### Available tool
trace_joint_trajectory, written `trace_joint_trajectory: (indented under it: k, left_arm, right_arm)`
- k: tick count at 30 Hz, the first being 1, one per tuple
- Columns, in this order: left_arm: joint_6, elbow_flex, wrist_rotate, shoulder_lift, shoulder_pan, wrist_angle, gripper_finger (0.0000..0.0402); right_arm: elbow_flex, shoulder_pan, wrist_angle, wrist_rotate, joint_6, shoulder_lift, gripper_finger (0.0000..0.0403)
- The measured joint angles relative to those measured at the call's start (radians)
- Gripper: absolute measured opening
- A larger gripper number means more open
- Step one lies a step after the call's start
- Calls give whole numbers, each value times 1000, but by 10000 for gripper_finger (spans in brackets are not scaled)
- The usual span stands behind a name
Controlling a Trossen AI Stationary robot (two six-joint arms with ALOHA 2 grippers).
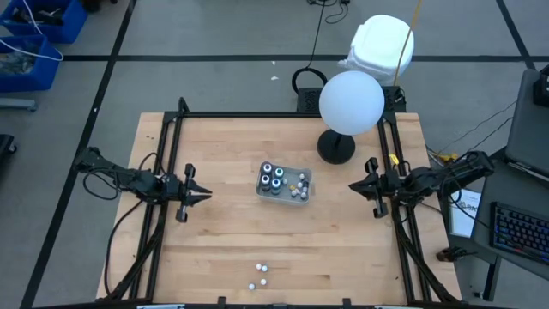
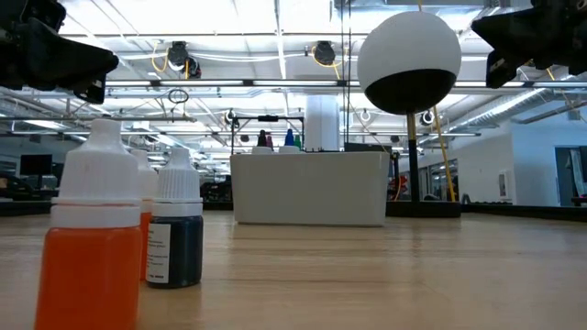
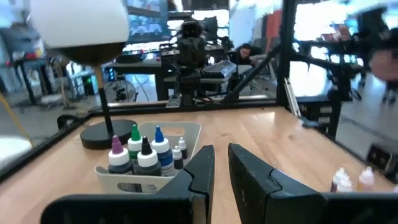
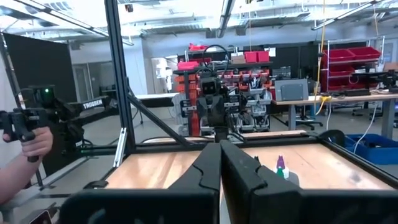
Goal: Pick & Place food coloring
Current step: Put the small blue food coloring bottle into the gray bin
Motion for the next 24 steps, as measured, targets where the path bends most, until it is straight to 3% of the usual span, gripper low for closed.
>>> trace_joint_trajectory:
  k: [7, 12, 18, 24]
  left_arm:
    - [-59, 0, -1, 11, -11, 2, 51]
    - [-93, 11, -10, 88, -64, 49, 7]
    - [-196, 12, -16, 310, -136, 187, 4]
    - [-390, 42, -49, 645, -262, 318, 4]
  right_arm:
    - [-67, 0, 14, 0, 4, 9, 0]
    - [-94, 0, 1, 4, -50, 10, 0]
    - [-95, 0, 18, 3, -96, 13, 0]
    - [-97, 0, 14, 3, -79, 18, 0]
